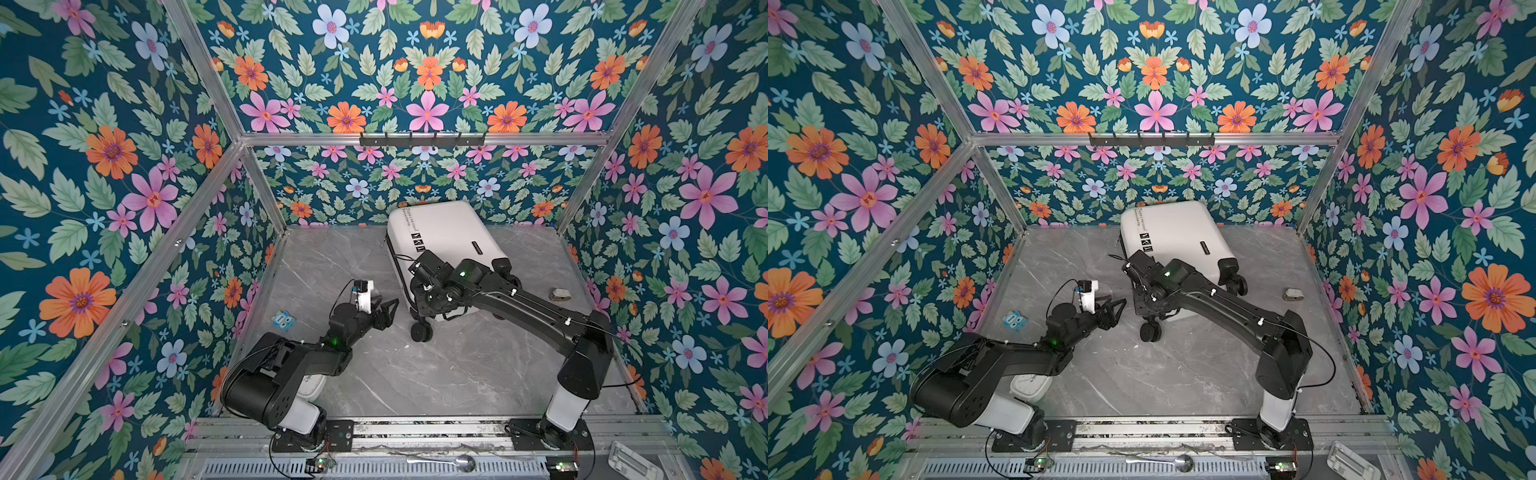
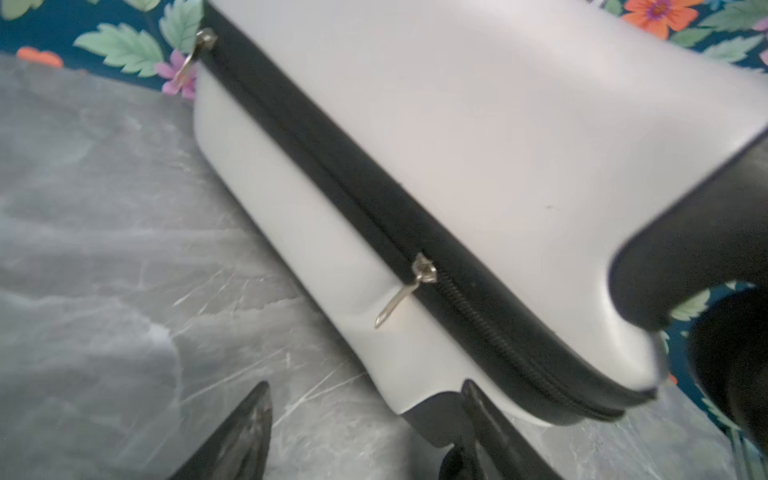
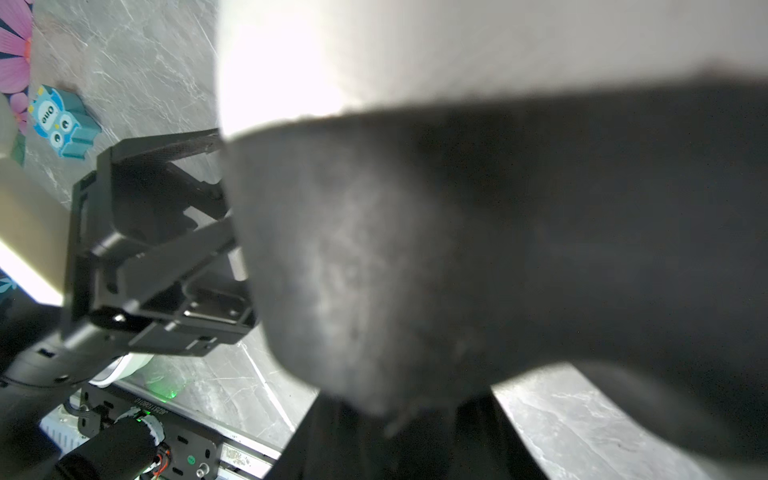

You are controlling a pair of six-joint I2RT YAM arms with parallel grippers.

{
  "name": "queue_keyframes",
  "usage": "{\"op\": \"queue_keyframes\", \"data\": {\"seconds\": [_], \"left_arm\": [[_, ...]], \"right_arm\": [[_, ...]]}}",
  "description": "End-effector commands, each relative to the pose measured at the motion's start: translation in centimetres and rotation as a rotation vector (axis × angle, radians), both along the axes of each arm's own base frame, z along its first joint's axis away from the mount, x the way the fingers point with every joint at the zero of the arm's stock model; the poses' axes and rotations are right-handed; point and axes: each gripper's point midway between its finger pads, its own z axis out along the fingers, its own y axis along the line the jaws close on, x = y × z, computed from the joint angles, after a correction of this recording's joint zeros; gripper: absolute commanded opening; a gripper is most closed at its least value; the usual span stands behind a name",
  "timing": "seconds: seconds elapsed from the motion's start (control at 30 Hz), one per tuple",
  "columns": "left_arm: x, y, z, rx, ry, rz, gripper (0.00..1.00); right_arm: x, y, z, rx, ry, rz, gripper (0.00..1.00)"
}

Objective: Pack the luggage
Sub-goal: 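Lower the left gripper onto the silver zipper pull and pinch it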

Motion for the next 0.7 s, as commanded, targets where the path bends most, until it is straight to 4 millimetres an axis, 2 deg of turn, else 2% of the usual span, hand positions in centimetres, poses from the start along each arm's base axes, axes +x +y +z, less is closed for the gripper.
{"op": "queue_keyframes", "data": {"seconds": [0.0,0.07,0.2,0.27,0.43,0.67], "left_arm": [[-0.1,-0.8,1.8,0.048,-0.157,-0.028,0.64],[0.0,-1.1,1.5,0.07,-0.169,-0.042,0.56],[0.1,-2.1,0.6,0.117,-0.174,-0.09,0.51],[0.1,-2.5,-0.2,0.16,-0.183,-0.099,0.49],[0.1,-4.0,-1.6,0.227,-0.186,-0.168,0.37],[0.1,-5.2,-1.8,0.235,-0.207,-0.208,0.38]], "right_arm": [[1.2,-0.3,1.6,0.03,-0.08,-0.007,0.08],[0.9,-0.6,1.5,0.031,-0.082,0.002,0.08],[0.4,-1.1,1.0,0.031,-0.076,0.008,0.06],[0.0,-1.5,1.9,0.052,-0.092,0.011,0.05],[-0.5,-2.2,2.0,0.055,-0.097,0.01,0.05],[-0.8,-2.2,1.6,0.058,-0.08,0.012,0.05]]}}
